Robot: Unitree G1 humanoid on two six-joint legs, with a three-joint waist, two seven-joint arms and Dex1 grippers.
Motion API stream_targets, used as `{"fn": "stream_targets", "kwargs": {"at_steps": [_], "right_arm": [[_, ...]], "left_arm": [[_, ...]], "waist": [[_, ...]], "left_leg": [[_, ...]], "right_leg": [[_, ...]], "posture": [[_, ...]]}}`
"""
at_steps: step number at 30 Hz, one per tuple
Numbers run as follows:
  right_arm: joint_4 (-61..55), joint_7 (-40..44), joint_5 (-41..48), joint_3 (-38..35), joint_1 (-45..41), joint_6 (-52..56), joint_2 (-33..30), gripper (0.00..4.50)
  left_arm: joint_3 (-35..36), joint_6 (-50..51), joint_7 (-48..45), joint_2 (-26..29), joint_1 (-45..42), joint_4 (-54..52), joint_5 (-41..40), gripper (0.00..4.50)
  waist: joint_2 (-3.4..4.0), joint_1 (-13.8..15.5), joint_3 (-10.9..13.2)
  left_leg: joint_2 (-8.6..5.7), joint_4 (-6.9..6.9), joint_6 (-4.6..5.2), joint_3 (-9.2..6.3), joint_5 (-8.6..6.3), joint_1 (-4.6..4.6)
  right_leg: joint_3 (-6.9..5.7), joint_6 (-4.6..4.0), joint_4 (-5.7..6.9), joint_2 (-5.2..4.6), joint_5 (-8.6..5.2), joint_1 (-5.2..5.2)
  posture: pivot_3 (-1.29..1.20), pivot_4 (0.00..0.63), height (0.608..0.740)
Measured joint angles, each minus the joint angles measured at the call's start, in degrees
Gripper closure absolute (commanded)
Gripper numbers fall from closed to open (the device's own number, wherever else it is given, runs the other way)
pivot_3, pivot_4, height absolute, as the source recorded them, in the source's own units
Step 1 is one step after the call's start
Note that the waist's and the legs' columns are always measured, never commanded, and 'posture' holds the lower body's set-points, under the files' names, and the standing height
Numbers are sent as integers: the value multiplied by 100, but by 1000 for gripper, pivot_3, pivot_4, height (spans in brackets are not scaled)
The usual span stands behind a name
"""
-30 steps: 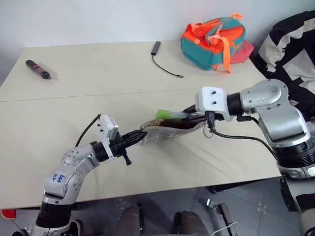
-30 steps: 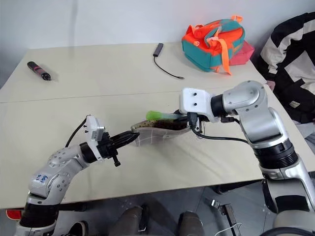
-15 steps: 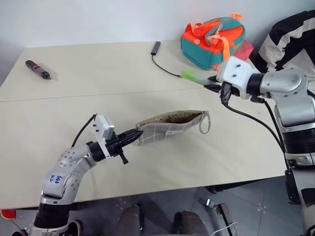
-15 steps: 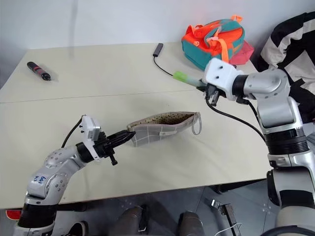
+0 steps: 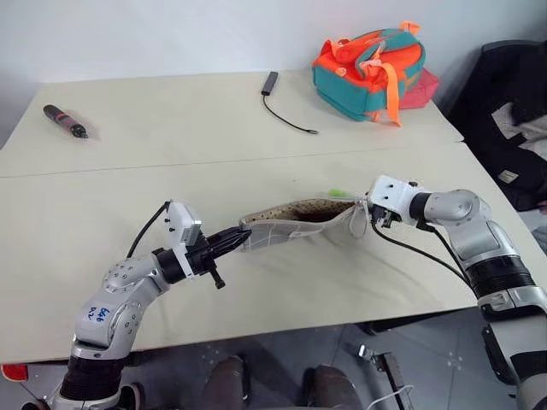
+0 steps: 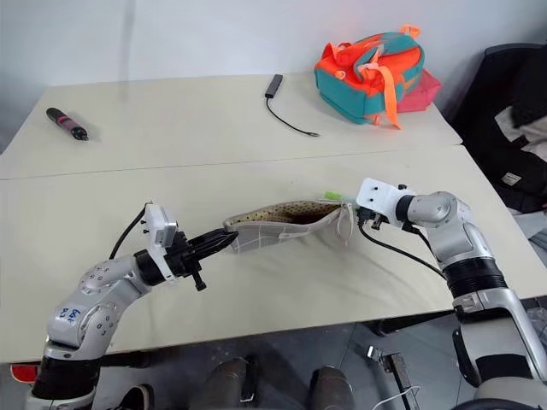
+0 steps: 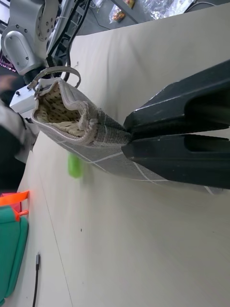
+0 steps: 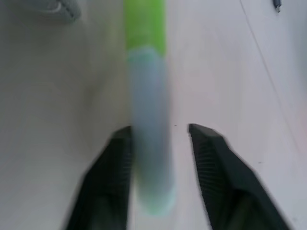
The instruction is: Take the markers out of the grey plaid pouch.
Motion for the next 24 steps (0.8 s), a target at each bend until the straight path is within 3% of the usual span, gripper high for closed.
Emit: {"fn": "stream_targets", "kwargs": {"at_steps": [2,11,16,19,21,24], "right_arm": [[-107,92,120,-88,-1,121,1,1006],[-1086,938,1060,-734,-770,1196,-342,1006],[-2131,1183,1828,-949,-1009,2114,-106,1006],[-2922,1365,2452,-921,-961,2796,119,1560],[-3513,1459,2758,-884,-759,3070,128,2259],[-4184,1735,2904,-519,-168,3148,-5,2259]], "left_arm": [[-14,6,0,-8,3,-4,0,4500],[-20,8,-16,-7,6,-3,-1,4500],[-21,7,-64,-6,3,9,0,4500],[-41,7,-70,-21,-40,25,1,4500],[-49,6,-68,-28,-49,30,2,4500],[-55,7,-67,-34,-61,33,2,4500]], "waist": [[0,4,0],[5,2,3],[5,3,3],[5,13,3],[2,45,1],[-4,77,-2]], "left_leg": [[0,1,0,-1,0,-1],[1,0,1,-3,-2,-4],[2,-1,0,-5,-4,-5],[1,-1,2,-9,-4,-9],[0,1,5,-16,-9,-11],[-2,1,7,-11,-13,-12]], "right_leg": [[-1,0,0,0,0,0],[-2,0,0,0,1,-3],[-3,0,0,0,1,-4],[-6,0,0,-1,2,-4],[-11,2,-3,-2,3,-1],[-9,6,-14,-2,5,0]], "posture": [[0,150,740],[0,150,740],[0,150,740],[0,150,740],[0,150,740],[0,150,740]]}}
